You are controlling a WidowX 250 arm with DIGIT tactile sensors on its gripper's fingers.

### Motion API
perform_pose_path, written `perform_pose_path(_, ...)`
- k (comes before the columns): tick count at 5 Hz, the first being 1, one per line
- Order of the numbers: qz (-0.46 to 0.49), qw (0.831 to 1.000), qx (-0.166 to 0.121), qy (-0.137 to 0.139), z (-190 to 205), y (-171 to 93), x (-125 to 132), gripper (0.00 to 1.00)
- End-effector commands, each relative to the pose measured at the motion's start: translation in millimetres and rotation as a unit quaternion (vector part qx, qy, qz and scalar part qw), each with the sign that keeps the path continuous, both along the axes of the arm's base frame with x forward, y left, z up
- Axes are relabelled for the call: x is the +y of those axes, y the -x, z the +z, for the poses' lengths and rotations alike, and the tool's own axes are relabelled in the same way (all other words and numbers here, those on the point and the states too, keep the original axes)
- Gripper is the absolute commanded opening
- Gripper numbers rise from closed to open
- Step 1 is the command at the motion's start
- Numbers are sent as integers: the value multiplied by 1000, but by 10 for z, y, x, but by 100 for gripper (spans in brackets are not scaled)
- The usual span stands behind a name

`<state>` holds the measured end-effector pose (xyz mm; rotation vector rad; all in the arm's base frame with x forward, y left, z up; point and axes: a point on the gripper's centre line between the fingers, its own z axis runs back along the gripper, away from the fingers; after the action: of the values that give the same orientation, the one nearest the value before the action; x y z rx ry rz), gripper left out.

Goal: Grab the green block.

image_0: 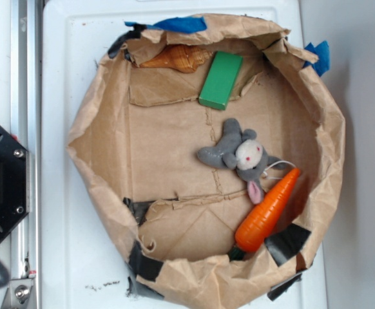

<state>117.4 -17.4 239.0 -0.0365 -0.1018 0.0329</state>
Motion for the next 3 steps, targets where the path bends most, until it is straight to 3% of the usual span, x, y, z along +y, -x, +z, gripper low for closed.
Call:
perform_pose_path(1,0,1000,0,0,0,0,0,100)
perform_pose_path(2,71,997,-29,8,-95,-456,121,100)
perform_pose_path(3,107,994,-25,23,-161,-777,242,100)
